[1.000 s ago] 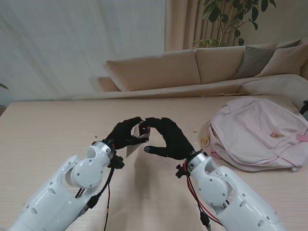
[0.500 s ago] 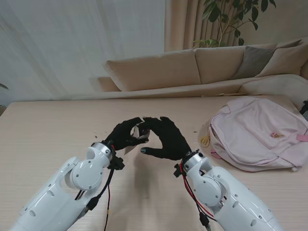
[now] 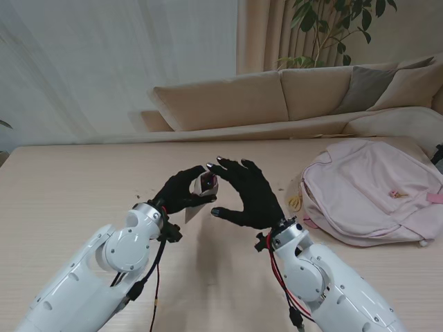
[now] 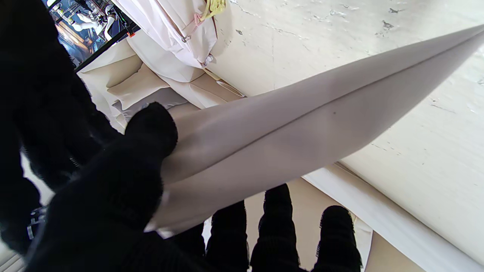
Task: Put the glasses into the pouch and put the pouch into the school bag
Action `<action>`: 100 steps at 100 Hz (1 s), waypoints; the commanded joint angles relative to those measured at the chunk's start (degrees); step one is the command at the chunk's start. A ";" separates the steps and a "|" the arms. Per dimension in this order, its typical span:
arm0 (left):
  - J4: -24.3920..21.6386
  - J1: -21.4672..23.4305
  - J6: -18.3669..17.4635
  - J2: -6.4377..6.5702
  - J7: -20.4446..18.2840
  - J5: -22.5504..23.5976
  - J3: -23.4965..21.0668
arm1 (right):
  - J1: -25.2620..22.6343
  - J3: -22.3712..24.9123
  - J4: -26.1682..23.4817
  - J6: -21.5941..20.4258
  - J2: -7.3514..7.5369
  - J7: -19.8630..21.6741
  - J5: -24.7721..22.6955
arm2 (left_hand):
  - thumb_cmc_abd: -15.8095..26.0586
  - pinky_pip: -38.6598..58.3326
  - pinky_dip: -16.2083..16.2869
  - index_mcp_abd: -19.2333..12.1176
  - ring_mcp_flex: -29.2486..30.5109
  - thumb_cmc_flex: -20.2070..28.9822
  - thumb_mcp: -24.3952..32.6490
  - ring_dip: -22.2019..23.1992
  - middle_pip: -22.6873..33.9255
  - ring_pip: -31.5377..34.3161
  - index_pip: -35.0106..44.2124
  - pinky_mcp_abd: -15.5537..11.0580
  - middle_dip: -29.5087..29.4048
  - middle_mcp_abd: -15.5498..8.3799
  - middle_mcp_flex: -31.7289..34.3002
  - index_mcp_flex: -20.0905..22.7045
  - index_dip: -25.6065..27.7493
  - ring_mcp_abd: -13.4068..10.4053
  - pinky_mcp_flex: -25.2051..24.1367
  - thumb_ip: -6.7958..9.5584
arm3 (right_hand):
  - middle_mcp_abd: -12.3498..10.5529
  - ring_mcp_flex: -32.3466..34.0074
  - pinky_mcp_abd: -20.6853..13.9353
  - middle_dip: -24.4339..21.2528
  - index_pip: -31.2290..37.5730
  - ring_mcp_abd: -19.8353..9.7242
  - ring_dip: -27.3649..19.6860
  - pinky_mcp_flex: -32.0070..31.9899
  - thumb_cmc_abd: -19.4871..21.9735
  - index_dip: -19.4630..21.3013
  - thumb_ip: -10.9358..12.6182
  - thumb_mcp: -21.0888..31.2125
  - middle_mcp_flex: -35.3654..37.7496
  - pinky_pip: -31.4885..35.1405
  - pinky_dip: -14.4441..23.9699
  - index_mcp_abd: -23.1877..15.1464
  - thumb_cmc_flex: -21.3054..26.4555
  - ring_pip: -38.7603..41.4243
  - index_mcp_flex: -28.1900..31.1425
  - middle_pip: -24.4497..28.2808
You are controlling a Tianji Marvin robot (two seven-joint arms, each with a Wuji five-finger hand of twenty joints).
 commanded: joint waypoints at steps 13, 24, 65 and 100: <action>-0.45 -0.12 0.12 -0.72 -0.31 -0.92 0.12 | -1.03 -1.01 -0.32 -0.45 0.63 0.66 -2.25 | 3.14 0.34 -0.62 -4.19 0.81 1.16 -0.12 0.31 0.52 0.39 4.60 1.21 0.37 -0.14 0.92 1.15 0.44 0.52 -0.25 -1.44 | -2.57 -3.10 -1.17 -0.38 1.25 -3.49 -0.62 -0.67 1.03 3.21 1.02 -0.49 -1.14 -2.57 1.62 2.04 -1.77 -0.93 1.01 -0.96; -0.48 -0.07 0.07 -0.81 -0.26 -1.61 0.07 | -0.55 -2.16 0.17 0.59 0.99 0.11 -4.34 | 3.20 0.30 -0.64 -4.19 0.78 1.26 -0.20 0.30 0.50 0.36 4.60 1.16 0.37 -0.10 0.90 1.17 0.44 0.58 -0.28 -1.45 | -2.26 -3.36 -1.25 -0.58 2.23 -3.37 -0.99 -0.63 1.18 3.35 1.04 -0.38 -1.36 -2.83 1.47 2.84 -1.81 -1.62 0.88 -1.34; -1.09 0.35 -0.22 -0.83 -0.21 -2.27 -0.34 | 1.29 -4.84 2.59 3.76 1.20 0.47 -5.31 | 3.13 0.15 -0.67 -4.17 0.85 1.46 -0.40 0.29 0.52 0.34 4.55 1.23 0.38 -0.06 1.16 1.42 0.42 0.56 -0.24 -1.43 | -2.67 -3.12 -1.42 0.14 14.18 -3.83 -0.97 -0.37 1.60 4.08 0.84 0.33 -1.02 -3.33 1.46 2.09 -1.82 -1.54 -0.16 0.19; -2.09 1.05 -0.12 -0.77 -0.15 -2.11 -1.01 | 1.95 -5.51 3.08 4.61 1.25 1.11 -5.22 | 3.06 -0.09 -0.72 -4.27 0.91 1.61 -0.51 0.23 0.41 0.27 4.53 1.23 0.31 0.01 1.40 1.69 0.44 0.66 -0.31 -1.42 | -1.68 -3.04 -0.54 0.49 24.45 -2.99 -0.51 -0.67 2.41 9.18 0.13 2.11 -1.03 -2.87 2.36 -1.75 -1.99 -0.69 10.17 1.01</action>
